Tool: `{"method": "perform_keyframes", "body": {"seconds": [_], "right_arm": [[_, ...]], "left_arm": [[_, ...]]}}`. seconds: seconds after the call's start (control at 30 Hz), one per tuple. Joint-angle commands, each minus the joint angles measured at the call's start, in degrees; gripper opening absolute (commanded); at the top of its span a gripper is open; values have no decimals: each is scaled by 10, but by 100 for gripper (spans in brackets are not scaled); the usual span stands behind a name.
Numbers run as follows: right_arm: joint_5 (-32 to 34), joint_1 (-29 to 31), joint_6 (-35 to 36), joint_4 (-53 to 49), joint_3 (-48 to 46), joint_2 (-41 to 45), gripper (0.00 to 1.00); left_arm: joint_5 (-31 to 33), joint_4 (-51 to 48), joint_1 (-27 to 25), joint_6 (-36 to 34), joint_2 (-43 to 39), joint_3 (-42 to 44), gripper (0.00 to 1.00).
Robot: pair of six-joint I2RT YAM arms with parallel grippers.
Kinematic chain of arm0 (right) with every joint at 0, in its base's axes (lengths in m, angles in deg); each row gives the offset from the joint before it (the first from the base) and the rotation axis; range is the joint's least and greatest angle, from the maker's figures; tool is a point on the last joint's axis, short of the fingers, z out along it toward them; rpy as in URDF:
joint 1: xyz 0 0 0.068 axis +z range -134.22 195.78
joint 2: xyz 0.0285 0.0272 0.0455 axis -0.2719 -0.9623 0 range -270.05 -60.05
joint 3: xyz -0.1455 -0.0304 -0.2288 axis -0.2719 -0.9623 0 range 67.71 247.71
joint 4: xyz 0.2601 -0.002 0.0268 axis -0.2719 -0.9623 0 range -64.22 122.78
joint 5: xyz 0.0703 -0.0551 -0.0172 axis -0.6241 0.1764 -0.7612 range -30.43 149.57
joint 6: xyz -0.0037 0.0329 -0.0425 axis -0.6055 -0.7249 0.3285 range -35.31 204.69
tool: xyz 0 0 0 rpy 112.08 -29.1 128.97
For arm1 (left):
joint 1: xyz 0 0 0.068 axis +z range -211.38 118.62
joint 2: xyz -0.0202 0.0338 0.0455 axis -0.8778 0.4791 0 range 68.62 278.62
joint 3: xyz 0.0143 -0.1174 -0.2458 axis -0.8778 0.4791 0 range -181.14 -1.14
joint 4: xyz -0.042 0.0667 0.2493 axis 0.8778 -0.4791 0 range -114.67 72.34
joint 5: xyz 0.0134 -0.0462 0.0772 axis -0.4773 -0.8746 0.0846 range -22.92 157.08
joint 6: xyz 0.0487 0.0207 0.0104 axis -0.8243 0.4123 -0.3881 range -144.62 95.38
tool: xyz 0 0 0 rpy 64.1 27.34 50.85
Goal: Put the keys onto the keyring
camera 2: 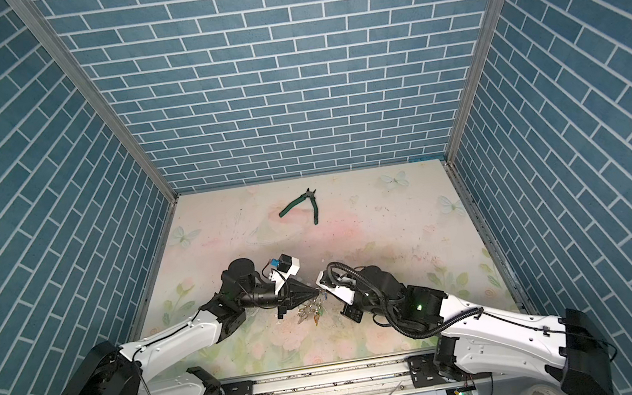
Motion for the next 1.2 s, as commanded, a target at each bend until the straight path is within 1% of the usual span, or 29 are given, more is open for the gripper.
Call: {"method": "perform_keyframes", "body": {"seconds": [0.0, 0.37, 0.53, 0.63, 0.7, 0.8, 0.87, 0.93, 1.0, 1.03, 1.1, 1.17], "right_arm": [[16, 9, 24, 14, -12, 11, 0], [23, 22, 31, 31, -14, 4, 0], [74, 27, 35, 38, -17, 8, 0], [93, 27, 39, 42, -21, 14, 0], [93, 27, 40, 42, -21, 14, 0], [71, 28, 37, 42, -17, 11, 0], [40, 29, 30, 40, -14, 12, 0], [6, 28, 25, 36, -13, 17, 0], [-6, 28, 25, 20, -10, 20, 0], [-4, 29, 25, 9, -7, 20, 0], [-4, 28, 30, -3, -6, 24, 0], [-18, 28, 35, -12, -6, 28, 0]], "left_arm": [[3, 2, 6, 1, -4, -12, 0], [3, -4, 6, 1, -2, -16, 0], [4, -6, 6, 1, -5, -15, 0], [3, -6, 6, 1, -6, -14, 0], [1, -3, 6, 2, -7, -12, 0], [5, 8, 6, -2, -12, -4, 0], [19, 6, 5, -28, -20, 5, 0], [65, -9, -1, -87, -39, 22, 0], [102, -6, -6, -146, -67, 48, 0], [117, 15, -6, -169, -85, 68, 0], [121, 61, -8, -209, -110, 107, 0], [120, 83, -11, -240, -122, 125, 0]]}}
